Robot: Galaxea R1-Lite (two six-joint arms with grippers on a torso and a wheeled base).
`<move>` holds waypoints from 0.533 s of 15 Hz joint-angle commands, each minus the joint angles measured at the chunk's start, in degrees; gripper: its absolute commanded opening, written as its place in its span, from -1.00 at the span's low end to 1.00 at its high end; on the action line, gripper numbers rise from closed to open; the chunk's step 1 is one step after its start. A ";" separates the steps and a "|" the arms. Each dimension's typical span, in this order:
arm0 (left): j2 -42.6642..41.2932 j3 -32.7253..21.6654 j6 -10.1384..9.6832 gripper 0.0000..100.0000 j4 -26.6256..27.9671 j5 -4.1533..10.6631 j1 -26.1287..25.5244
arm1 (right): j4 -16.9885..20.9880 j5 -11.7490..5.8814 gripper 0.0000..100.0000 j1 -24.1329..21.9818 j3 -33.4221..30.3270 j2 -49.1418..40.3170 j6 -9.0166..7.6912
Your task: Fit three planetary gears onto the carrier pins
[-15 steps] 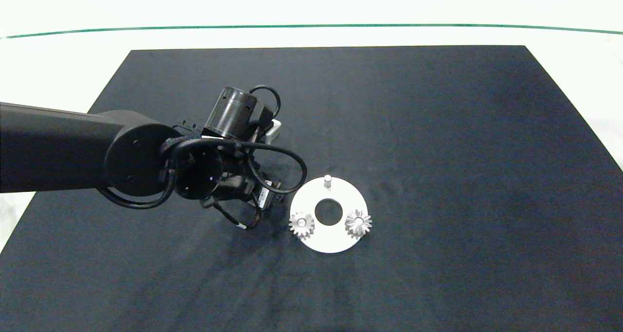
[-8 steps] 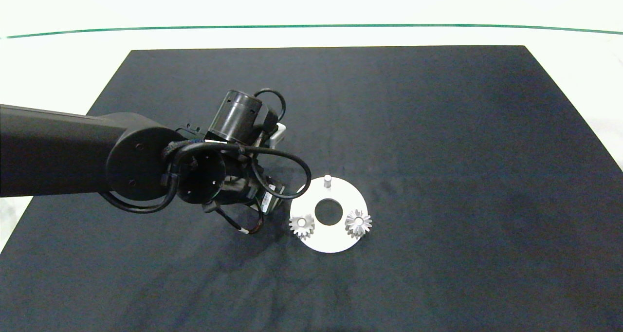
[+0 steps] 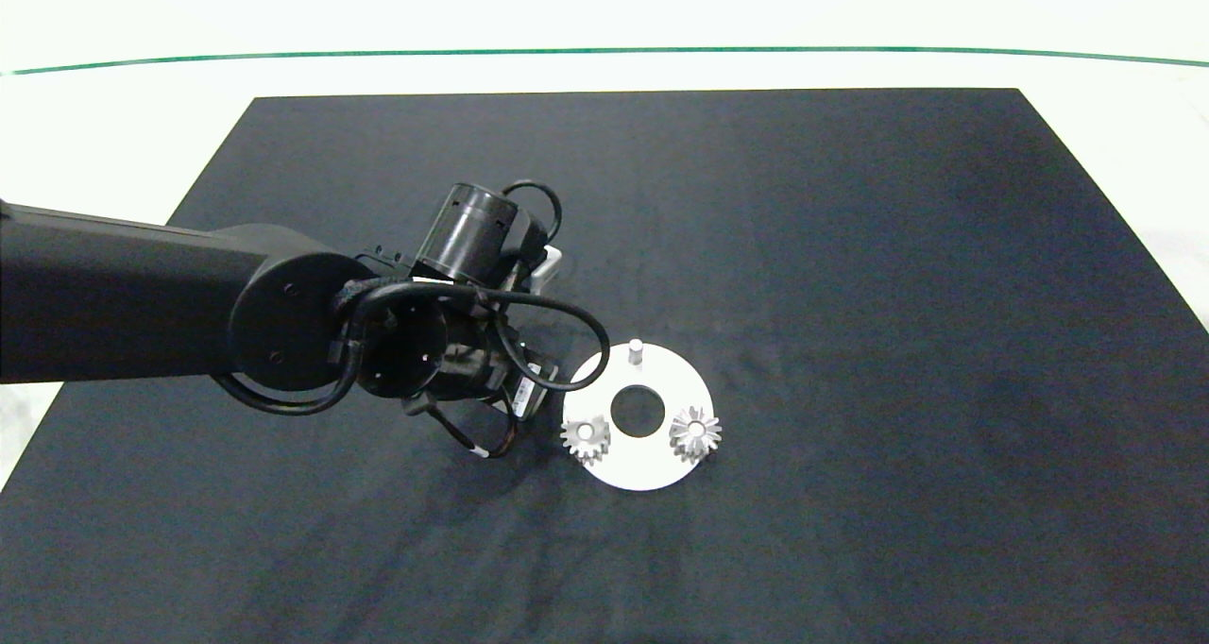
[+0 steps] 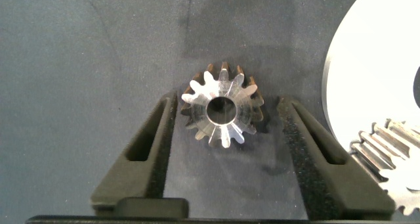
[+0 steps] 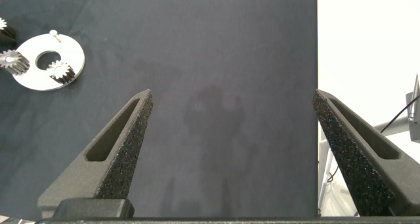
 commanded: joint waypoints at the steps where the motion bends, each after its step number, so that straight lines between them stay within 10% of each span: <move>1: 0.22 -0.45 0.04 0.09 0.01 0.08 -0.05 | 0.21 -0.10 1.00 0.10 -0.01 -0.03 -0.09; 8: 0.13 -0.54 0.13 -0.21 0.01 0.08 -0.05 | 0.21 -0.10 1.00 0.10 0.08 -0.29 -0.09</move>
